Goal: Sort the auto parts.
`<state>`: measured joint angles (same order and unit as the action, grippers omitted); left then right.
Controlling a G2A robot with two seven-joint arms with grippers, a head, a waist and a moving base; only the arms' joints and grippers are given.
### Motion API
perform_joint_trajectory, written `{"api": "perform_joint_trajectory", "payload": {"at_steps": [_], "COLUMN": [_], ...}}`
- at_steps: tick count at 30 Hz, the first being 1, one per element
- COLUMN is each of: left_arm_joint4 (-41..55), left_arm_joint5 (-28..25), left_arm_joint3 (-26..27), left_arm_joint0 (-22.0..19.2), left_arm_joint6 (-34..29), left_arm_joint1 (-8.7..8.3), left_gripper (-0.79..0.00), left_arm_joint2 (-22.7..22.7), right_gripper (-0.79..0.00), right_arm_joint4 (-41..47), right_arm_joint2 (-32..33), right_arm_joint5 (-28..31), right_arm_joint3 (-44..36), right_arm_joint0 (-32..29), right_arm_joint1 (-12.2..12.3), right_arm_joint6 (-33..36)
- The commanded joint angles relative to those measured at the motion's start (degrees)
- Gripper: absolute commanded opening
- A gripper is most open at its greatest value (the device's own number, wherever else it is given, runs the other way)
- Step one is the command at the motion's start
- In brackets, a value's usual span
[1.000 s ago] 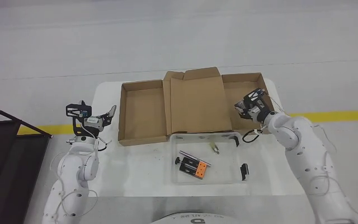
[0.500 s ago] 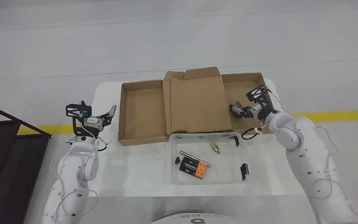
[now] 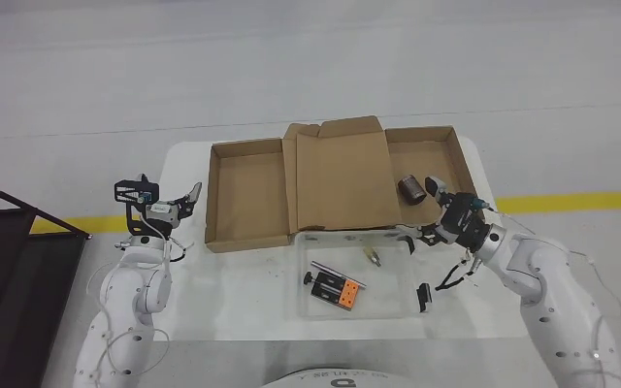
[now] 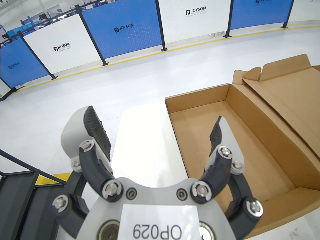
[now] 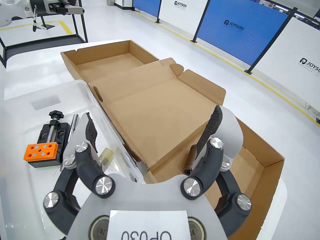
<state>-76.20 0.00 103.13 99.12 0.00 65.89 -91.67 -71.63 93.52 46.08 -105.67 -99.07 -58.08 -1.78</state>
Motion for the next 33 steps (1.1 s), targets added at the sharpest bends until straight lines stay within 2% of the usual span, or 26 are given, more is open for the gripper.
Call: {"api": "perform_joint_trajectory", "payload": {"at_steps": [1,5,8,11,13,16,33], "left_arm_joint4": [0.0,-0.3,-14.1,-24.3,-27.2,-29.5,-30.1], "left_arm_joint5": [0.0,0.2,2.7,1.5,-2.1,-6.3,-6.4], "left_arm_joint3": [0.0,0.2,4.7,8.9,11.7,13.6,13.9], "left_arm_joint0": [0.0,-0.1,1.6,2.9,3.3,3.2,3.0], "left_arm_joint6": [0.0,0.3,9.2,10.4,10.7,9.8,9.3], "left_arm_joint1": [0.0,0.0,-0.34,-0.55,-0.61,-0.65,-0.64], "left_gripper": [0.0,0.0,0.0,0.0,0.0,0.0,0.0], "left_arm_joint2": [0.0,-0.1,0.1,2.6,5.4,8.2,8.5], "right_gripper": [0.0,0.0,0.0,0.0,0.0,0.0,0.0], "right_arm_joint4": [0.0,0.0,0.0,0.0,0.0,0.0,0.0], "right_arm_joint2": [0.0,0.0,0.0,0.0,0.0,0.0,0.0], "right_arm_joint5": [0.0,0.0,0.0,0.0,0.0,0.0,0.0], "right_arm_joint3": [0.0,0.0,0.0,0.0,0.0,0.0,0.0], "right_arm_joint0": [0.0,0.0,0.0,0.0,0.0,0.0,0.0], "right_arm_joint1": [0.0,0.0,0.0,0.0,0.0,0.0,0.0], "right_arm_joint6": [0.0,0.0,0.0,0.0,0.0,0.0,0.0]}}
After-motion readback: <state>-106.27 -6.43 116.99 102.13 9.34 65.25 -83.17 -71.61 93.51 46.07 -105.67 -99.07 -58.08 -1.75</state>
